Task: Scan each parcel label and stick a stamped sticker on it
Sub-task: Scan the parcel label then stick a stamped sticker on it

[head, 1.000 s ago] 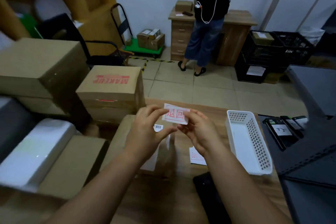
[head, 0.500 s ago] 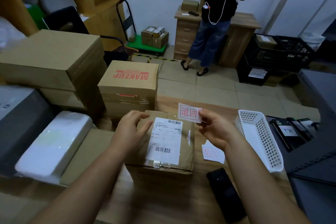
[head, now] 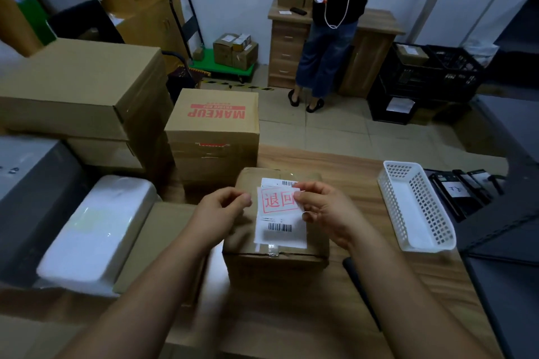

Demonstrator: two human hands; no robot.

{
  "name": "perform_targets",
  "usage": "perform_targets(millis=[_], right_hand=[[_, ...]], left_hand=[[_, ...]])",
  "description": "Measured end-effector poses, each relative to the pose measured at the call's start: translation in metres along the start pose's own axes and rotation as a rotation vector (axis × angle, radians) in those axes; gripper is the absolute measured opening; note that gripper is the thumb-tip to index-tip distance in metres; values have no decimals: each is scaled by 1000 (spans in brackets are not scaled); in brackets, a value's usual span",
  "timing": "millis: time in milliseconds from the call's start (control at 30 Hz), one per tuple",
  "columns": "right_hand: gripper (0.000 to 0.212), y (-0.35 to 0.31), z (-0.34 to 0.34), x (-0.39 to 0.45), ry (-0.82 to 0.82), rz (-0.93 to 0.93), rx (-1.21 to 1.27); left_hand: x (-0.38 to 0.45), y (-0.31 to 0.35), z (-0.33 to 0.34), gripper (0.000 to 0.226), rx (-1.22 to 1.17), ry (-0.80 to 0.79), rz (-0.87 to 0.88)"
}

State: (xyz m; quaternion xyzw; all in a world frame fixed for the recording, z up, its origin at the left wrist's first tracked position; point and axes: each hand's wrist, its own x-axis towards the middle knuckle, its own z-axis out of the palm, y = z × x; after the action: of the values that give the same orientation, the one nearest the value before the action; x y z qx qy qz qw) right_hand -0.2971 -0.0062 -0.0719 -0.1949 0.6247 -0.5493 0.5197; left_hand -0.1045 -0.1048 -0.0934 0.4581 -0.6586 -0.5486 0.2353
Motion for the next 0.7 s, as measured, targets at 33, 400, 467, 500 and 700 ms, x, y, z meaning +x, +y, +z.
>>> perform_targets(millis=[33, 400, 467, 500, 700], right_hand=[[14, 2, 8, -3, 10, 11, -5], [20, 27, 77, 1, 212, -38, -345], [15, 30, 83, 6, 262, -42, -394], [15, 31, 85, 9, 280, -43, -390], [13, 24, 81, 21, 283, 10, -384]], left_hand=[[0, 1, -5, 19, -45, -50, -19], [11, -29, -54, 11, -4, -160, -54], [17, -36, -54, 11, 21, -159, -72], [20, -39, -54, 11, 20, -158, -80], [36, -44, -49, 11, -29, -175, -122]])
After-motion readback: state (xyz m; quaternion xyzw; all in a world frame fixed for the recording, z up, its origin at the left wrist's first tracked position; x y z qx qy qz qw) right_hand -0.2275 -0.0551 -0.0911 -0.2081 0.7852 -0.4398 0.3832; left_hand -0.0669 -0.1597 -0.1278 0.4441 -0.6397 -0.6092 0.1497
